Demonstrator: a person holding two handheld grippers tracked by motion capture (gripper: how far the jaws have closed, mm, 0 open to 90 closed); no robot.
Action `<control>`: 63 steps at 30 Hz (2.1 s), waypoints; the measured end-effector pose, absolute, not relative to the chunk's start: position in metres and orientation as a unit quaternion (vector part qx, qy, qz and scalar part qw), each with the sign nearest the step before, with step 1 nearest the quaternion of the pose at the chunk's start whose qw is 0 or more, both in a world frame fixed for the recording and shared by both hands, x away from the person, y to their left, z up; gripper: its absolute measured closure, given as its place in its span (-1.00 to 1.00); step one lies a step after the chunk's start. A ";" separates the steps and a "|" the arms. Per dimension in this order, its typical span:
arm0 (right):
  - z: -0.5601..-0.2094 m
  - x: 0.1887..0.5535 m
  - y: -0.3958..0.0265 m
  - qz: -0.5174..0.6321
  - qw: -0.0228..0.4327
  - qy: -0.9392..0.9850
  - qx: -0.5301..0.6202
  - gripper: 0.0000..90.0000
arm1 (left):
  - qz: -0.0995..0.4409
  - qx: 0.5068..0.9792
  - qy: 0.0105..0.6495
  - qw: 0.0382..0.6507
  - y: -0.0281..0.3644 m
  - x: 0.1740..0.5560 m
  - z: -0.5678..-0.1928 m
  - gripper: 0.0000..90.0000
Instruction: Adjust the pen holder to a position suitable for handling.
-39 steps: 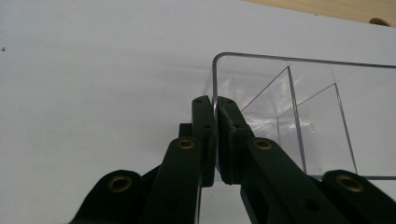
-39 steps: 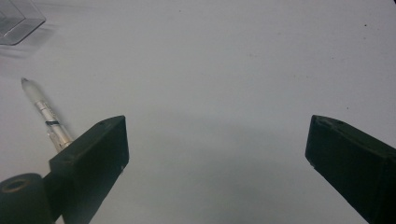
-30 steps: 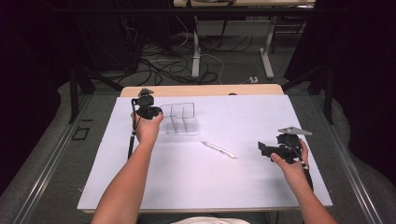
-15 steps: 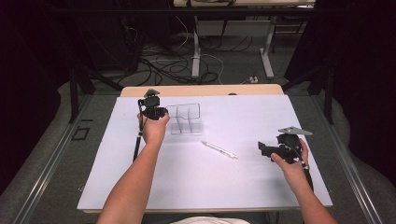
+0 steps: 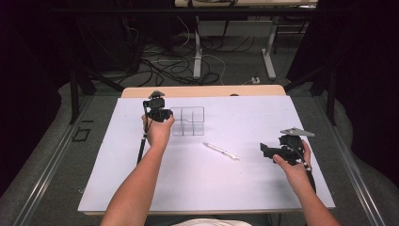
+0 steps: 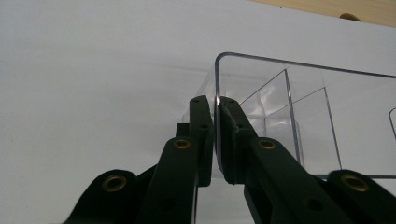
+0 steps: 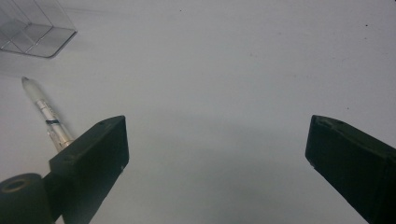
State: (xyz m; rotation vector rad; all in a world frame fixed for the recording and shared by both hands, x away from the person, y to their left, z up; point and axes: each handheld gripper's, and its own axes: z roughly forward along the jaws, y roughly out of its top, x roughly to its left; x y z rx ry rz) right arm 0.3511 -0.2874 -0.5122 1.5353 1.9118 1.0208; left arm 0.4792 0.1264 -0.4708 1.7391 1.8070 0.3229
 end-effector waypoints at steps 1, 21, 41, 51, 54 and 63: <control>-0.512 0.351 -0.287 0.374 0.239 0.699 0.561 -0.87 | 0.122 0.655 0.681 0.304 0.126 0.479 -0.471 0.88; -0.513 0.351 -0.287 0.370 0.242 0.703 0.557 -0.87 | 0.120 0.651 0.649 0.375 0.164 0.472 -0.454 0.71; -0.515 0.352 -0.286 0.365 0.240 0.707 0.556 -0.86 | 0.088 0.713 0.585 0.376 0.174 0.483 -0.474 1.00; -0.516 0.353 -0.287 0.365 0.239 0.709 0.554 -0.86 | 0.077 0.732 0.570 0.365 0.164 0.485 -0.477 1.00; -0.516 0.352 -0.286 0.366 0.239 0.708 0.554 -0.86 | 0.084 0.727 0.572 0.370 0.164 0.486 -0.478 1.00; -0.517 0.353 -0.284 0.365 0.235 0.710 0.554 -0.86 | 0.086 0.727 0.570 0.373 0.155 0.486 -0.479 1.00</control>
